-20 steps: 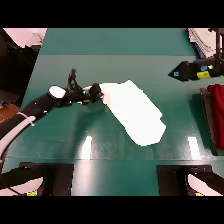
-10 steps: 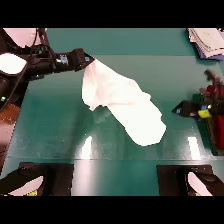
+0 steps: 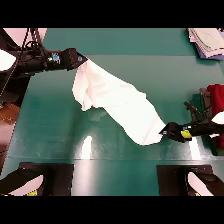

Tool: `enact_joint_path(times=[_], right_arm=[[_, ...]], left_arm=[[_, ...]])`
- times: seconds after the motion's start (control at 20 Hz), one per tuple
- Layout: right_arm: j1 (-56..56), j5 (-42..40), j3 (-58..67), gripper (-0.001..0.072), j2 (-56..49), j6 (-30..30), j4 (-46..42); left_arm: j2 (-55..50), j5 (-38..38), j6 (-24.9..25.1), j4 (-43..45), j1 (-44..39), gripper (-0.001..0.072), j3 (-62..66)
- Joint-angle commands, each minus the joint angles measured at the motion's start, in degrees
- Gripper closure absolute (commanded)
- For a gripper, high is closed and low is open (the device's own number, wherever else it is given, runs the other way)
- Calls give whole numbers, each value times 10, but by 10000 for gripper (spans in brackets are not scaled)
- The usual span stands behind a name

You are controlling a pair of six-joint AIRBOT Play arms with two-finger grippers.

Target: Fold the shirts.

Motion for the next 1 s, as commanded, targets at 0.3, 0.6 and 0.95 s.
enact_joint_path(times=[0.3, 0.6, 0.95], right_arm=[[75, -135, -13, 698, -71, -10, 13], [0, -153, 150, 700, 96, -11, -49], [-140, -137, 447, 700, 208, -47, -64]], left_arm=[[2, -5, 0, 2, 2, 681, 1], [23, -26, -13, -2, 95, 681, 177], [26, -155, -13, -10, 144, 680, 464]])
